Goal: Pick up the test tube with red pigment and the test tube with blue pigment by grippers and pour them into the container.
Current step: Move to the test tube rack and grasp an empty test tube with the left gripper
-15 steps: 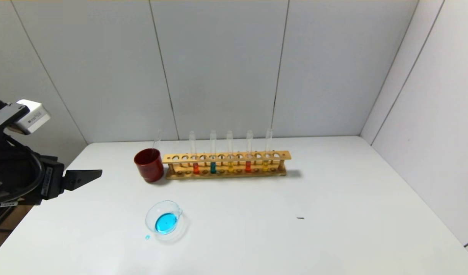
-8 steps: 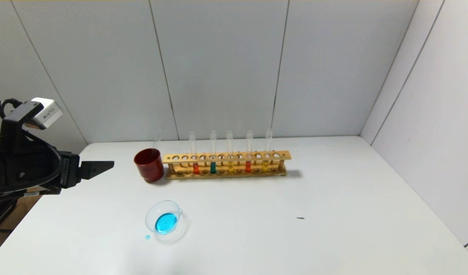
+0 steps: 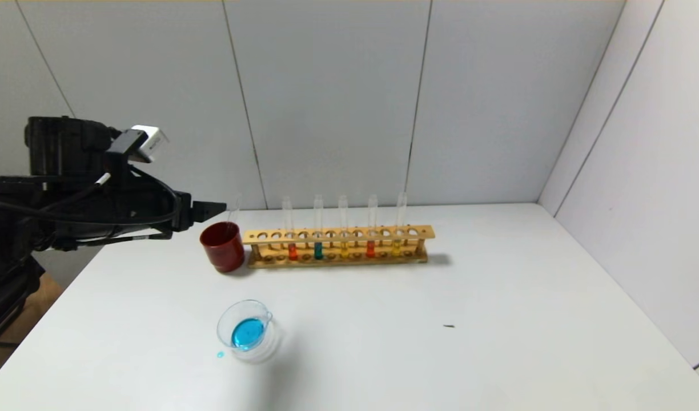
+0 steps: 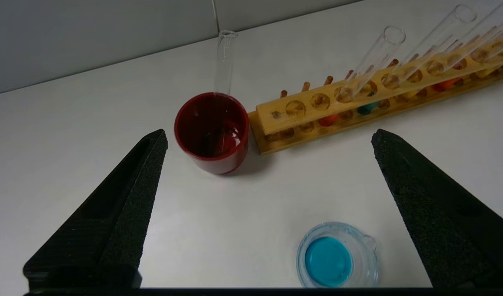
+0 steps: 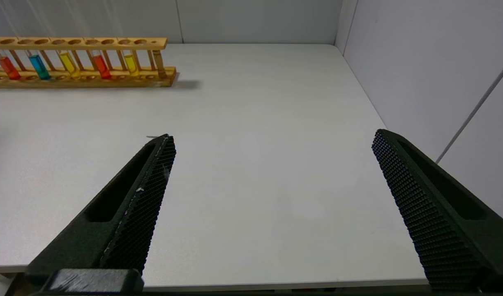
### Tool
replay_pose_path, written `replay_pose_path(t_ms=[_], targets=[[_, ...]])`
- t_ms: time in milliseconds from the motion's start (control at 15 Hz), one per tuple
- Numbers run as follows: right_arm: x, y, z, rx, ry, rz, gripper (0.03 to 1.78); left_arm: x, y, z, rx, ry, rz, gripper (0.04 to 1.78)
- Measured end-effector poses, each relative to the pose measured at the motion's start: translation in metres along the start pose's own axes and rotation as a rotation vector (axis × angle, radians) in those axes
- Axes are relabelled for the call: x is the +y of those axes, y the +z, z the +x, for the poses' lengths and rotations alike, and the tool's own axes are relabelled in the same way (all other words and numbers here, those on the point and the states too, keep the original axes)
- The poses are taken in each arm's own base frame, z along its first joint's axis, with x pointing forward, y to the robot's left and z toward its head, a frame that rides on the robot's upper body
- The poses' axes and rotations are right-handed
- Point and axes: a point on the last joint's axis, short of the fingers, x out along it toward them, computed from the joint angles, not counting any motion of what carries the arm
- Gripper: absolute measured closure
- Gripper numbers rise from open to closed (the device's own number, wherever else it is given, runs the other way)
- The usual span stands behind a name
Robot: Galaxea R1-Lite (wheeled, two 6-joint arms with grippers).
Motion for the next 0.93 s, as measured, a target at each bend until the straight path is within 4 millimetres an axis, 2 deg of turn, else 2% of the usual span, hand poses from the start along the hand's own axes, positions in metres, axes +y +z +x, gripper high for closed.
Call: replay_pose_path(t_ms=[200, 467, 667, 933], targets=[[0.000, 0.000, 0.000, 0.000, 0.000, 0.000, 0.06, -0.010, 0.005, 0.035, 0.006, -0.045, -0.063, 0.07], [0.000, 0.000, 0.000, 0.000, 0.000, 0.000, 0.06, -0.023, 0.003, 0.074, 0.035, -0.086, -0.065, 0.07], [0.000, 0.000, 0.000, 0.000, 0.000, 0.000, 0.06, -0.028, -0.001, 0.096, 0.024, -0.101, -0.059, 0.07], [0.000, 0.000, 0.000, 0.000, 0.000, 0.000, 0.06, -0.034, -0.010, 0.116, 0.006, -0.119, -0.055, 0.07]])
